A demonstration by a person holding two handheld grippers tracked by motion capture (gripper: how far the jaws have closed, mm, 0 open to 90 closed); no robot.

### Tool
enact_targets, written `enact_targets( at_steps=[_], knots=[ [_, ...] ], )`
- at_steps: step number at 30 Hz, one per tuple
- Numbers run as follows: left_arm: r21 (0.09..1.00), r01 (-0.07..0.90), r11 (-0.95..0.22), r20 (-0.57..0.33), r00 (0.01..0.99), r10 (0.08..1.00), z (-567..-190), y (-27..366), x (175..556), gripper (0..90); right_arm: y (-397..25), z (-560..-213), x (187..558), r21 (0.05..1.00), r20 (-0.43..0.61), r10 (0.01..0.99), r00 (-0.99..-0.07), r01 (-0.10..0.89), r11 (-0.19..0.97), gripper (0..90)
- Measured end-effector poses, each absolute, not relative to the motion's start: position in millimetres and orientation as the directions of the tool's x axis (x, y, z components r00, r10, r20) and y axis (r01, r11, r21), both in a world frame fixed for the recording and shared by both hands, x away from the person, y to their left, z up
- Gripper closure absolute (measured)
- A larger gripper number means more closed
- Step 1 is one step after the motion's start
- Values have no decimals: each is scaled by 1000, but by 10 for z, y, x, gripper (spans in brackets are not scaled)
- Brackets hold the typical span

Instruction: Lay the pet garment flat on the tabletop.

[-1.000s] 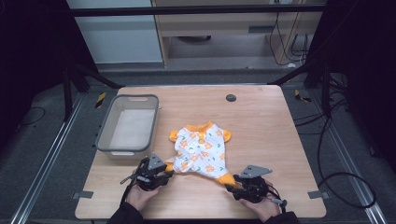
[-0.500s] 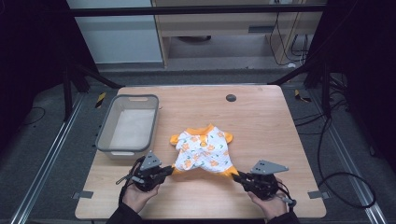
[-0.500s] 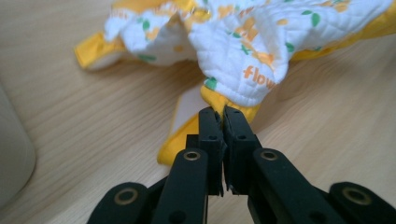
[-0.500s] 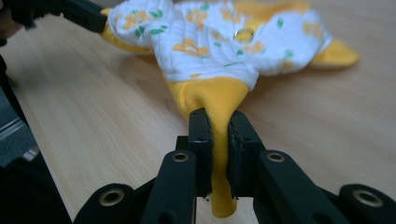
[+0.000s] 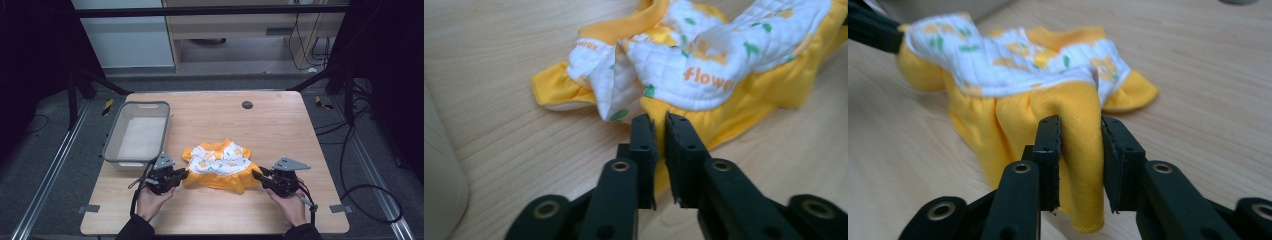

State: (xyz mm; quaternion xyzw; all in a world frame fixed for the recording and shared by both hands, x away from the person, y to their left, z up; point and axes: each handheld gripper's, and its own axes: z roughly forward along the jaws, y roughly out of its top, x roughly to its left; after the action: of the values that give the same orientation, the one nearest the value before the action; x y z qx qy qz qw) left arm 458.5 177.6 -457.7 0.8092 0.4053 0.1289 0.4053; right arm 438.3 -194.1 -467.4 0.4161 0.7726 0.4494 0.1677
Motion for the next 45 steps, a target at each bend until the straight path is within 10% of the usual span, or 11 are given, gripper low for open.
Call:
enact_targets(
  at_steps=[10, 20, 27, 34, 37, 45],
  knots=[
    [770, 537, -344, -104, 638, 763, -4659, 1818, 4568, 419, -1952, -4705, 4349, 841, 33, 816, -577, 457, 290, 549],
    [754, 507, -418, -52, 680, 731, -4712, 1827, 4266, 338, -2053, -4713, 4168, 830, -4, 795, -606, 441, 341, 480],
    [718, 519, -465, -26, 686, 727, -4854, 1627, 4294, 457, -2054, -4827, 4195, 786, 32, 789, -613, 504, 359, 502],
    [693, 565, -449, -106, 695, 711, -4800, 1623, 4321, 845, -1991, -4908, 4277, 739, 73, 776, -626, 557, 380, 757],
    [718, 538, -441, -98, 706, 702, -4688, 1653, 4257, 857, -1975, -4851, 4247, 746, 67, 763, -643, 540, 390, 899],
    [762, 503, -407, -101, 713, 694, -4504, 1807, 4144, 859, -2036, -4717, 4127, 799, 77, 753, -654, 492, 346, 849]
  ],
)
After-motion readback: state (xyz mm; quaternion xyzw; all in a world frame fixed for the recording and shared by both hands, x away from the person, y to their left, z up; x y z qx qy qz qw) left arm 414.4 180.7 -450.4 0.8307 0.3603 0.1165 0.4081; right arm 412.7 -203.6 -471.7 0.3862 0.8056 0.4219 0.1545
